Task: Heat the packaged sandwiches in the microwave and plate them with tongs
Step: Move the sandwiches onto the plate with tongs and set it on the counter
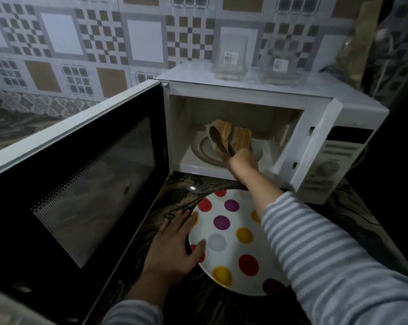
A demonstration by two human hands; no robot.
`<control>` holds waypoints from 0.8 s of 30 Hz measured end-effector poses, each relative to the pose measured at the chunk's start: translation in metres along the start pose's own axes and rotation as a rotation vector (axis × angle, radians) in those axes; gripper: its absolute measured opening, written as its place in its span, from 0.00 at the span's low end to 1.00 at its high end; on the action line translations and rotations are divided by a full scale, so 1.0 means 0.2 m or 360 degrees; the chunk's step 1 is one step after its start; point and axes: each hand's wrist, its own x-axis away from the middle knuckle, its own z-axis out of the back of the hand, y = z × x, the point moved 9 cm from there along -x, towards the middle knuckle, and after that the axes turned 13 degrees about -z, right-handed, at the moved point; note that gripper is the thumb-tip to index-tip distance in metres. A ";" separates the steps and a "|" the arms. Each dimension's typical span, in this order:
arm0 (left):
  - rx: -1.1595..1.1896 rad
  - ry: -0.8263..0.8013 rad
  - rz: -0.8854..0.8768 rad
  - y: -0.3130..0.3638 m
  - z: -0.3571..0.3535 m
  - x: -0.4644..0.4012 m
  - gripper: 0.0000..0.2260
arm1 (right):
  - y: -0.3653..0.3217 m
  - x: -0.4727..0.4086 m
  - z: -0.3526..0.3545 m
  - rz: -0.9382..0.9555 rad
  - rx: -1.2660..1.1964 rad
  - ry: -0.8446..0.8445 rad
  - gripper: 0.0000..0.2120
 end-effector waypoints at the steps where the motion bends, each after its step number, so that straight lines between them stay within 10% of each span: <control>1: 0.0006 0.0003 0.0003 0.00 0.00 0.00 0.37 | 0.01 0.04 0.02 0.0063 0.0009 -0.0013 0.13; 24: -0.0145 -0.0162 0.0049 0.00 -0.05 0.00 0.43 | 0.86 0.93 0.12 0.0352 0.0479 0.0129 0.21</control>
